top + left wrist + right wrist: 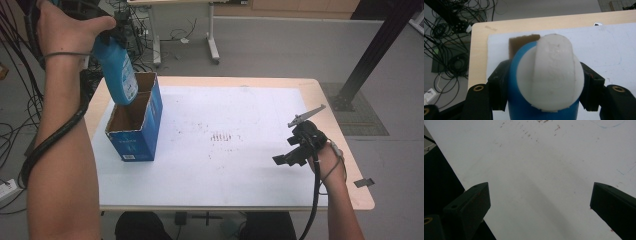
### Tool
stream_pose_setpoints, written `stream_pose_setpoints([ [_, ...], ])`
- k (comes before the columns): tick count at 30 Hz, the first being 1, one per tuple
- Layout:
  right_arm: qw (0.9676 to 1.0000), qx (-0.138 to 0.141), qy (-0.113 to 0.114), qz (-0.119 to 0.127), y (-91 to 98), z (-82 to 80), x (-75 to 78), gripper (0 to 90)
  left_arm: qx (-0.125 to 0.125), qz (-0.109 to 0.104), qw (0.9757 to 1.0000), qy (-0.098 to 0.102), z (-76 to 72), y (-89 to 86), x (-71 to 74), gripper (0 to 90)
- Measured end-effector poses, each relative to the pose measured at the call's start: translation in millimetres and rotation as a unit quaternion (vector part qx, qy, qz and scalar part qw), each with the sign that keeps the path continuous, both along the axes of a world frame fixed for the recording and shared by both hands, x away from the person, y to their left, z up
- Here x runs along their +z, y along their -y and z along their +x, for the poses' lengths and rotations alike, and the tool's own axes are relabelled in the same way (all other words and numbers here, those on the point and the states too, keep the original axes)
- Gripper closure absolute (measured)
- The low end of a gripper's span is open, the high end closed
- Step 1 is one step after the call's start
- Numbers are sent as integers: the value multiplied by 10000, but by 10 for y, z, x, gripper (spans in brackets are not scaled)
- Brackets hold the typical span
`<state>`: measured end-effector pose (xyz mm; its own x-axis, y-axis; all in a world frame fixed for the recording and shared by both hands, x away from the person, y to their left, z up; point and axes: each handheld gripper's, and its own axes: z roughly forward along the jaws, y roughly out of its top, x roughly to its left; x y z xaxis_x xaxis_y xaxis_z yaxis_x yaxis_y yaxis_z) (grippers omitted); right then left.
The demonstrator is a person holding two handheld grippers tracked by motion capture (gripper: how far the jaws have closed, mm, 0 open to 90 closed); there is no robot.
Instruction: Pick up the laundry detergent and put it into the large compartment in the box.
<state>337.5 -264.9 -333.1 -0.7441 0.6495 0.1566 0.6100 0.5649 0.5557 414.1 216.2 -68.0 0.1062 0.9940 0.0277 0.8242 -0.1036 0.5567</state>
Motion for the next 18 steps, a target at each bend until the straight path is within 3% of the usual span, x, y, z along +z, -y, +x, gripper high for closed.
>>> stream_pose_setpoints([
  [18,10000,-8,-32,-16,-3,-12,-28,28,38,-90,9998,-185,25,-64,-357,377],
])
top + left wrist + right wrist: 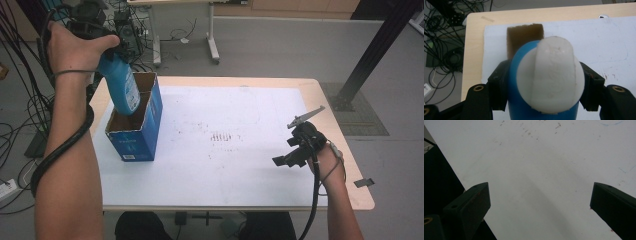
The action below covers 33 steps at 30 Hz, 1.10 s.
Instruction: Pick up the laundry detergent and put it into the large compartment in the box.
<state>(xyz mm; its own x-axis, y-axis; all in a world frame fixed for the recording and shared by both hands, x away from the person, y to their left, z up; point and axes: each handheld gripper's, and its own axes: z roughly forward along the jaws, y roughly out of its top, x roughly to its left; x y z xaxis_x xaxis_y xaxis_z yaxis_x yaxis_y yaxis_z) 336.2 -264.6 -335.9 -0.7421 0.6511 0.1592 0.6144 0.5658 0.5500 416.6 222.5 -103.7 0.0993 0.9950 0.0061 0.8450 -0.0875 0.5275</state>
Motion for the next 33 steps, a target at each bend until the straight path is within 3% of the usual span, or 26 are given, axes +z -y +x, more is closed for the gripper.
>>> stream_pose_setpoints([
  [33,10000,45,-26,-40,-35,-2,-43,28,71,-26,9992,-397,17,-114,-663,377],
])
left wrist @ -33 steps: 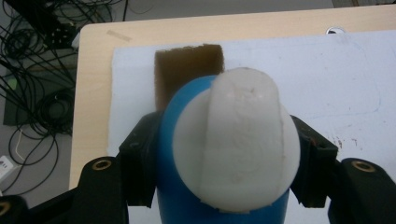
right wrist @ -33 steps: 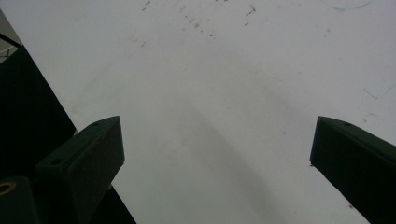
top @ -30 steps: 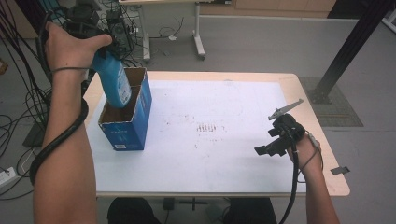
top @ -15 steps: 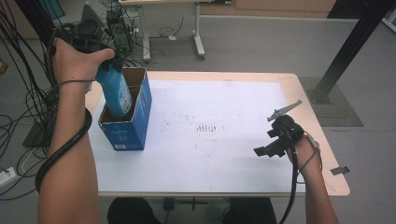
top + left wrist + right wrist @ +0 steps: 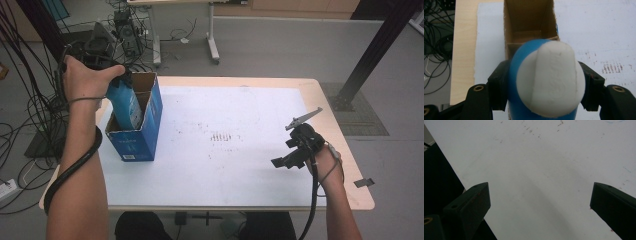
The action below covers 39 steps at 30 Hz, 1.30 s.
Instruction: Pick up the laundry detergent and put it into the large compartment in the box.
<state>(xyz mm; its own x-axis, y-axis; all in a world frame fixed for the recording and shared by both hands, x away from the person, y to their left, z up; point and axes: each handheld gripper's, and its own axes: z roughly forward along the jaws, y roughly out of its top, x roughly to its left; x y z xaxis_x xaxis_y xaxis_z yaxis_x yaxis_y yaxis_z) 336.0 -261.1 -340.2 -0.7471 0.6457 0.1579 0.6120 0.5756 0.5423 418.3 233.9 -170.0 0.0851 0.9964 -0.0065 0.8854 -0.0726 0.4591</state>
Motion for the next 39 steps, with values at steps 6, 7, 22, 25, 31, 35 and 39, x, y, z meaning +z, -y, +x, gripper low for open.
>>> stream_pose_setpoints([
  [6,10000,2,-1,-5,-5,2,-1,28,15,80,9999,-66,-6,6,-124,377],
  [7,10000,9,0,0,-9,1,-1,29,28,81,9999,-58,-5,8,-144,377],
  [22,10000,2,-22,-13,-22,-8,-10,28,-12,168,9998,-143,-6,30,-373,377],
  [25,10000,18,-27,-14,-30,-6,-11,29,-17,165,9997,-166,1,39,-408,377],
  [31,10000,16,-27,-11,-35,-7,-18,28,-32,185,9996,-211,10,41,-498,377],
  [35,10000,24,-45,-24,-38,-3,-28,29,-25,189,9995,-246,15,31,-535,377],
  [39,10000,-9,-32,-21,-37,-6,-25,28,45,153,9995,-285,24,20,-609,377],
])
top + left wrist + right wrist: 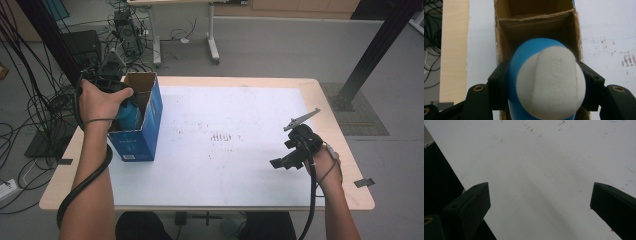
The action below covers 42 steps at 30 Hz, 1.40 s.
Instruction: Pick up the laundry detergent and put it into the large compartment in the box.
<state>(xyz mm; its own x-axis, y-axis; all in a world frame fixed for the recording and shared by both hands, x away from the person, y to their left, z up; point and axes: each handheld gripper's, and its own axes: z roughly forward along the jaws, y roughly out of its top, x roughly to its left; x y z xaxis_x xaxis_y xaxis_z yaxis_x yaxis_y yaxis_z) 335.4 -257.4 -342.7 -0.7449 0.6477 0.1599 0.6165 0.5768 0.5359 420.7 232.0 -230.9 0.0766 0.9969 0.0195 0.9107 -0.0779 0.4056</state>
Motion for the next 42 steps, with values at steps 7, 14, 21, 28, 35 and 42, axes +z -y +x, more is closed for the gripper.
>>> stream_pose_setpoints([
  [7,10000,11,2,9,4,7,-5,28,17,-30,10000,-77,26,15,-118,377],
  [14,10000,2,5,14,17,5,-14,28,26,-3,9999,-138,40,37,-202,377],
  [21,10000,-17,20,8,30,6,-19,28,68,24,9998,-160,49,44,-262,377],
  [28,10000,-14,10,32,30,12,-32,28,62,49,9996,-253,55,49,-342,377],
  [35,10000,-7,-11,24,27,20,-59,28,79,48,9997,-220,55,61,-378,376],
  [42,10000,-9,-25,30,22,27,-65,29,81,65,9998,-196,49,65,-381,376],
])
